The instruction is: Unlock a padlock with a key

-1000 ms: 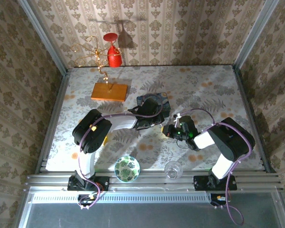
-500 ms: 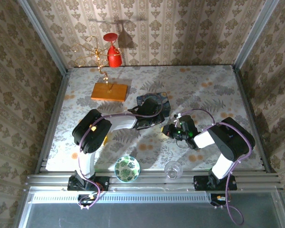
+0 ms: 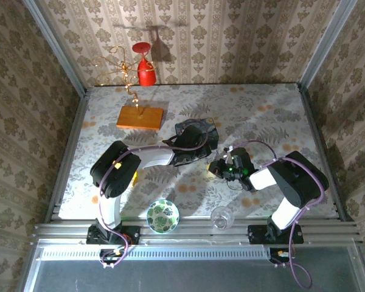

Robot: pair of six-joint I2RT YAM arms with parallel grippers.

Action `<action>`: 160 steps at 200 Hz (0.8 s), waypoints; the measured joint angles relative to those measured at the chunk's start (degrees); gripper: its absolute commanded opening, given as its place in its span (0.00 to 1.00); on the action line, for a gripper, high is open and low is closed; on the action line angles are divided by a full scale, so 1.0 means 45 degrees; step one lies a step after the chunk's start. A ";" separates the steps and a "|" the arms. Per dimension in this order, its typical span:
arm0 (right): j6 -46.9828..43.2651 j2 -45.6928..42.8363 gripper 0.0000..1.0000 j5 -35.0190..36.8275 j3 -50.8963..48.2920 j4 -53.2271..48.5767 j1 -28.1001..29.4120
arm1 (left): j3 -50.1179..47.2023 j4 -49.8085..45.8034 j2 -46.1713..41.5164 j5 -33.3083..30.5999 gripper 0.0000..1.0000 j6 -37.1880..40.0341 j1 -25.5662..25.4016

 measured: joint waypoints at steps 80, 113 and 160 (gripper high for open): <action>-0.0432 -0.1243 0.00 0.0005 -0.0199 -0.0991 -0.0131 | 0.0000 0.0015 0.0000 0.0199 0.18 0.0000 -0.0005; -0.0466 -0.1239 0.00 0.0005 -0.0087 -0.1088 -0.0131 | 0.0000 0.0015 0.0000 0.0248 0.18 0.0000 -0.0005; -0.0510 -0.1205 0.00 0.0005 0.0248 -0.1219 -0.0131 | -0.0005 0.0126 0.0000 0.0253 0.18 0.0000 -0.0063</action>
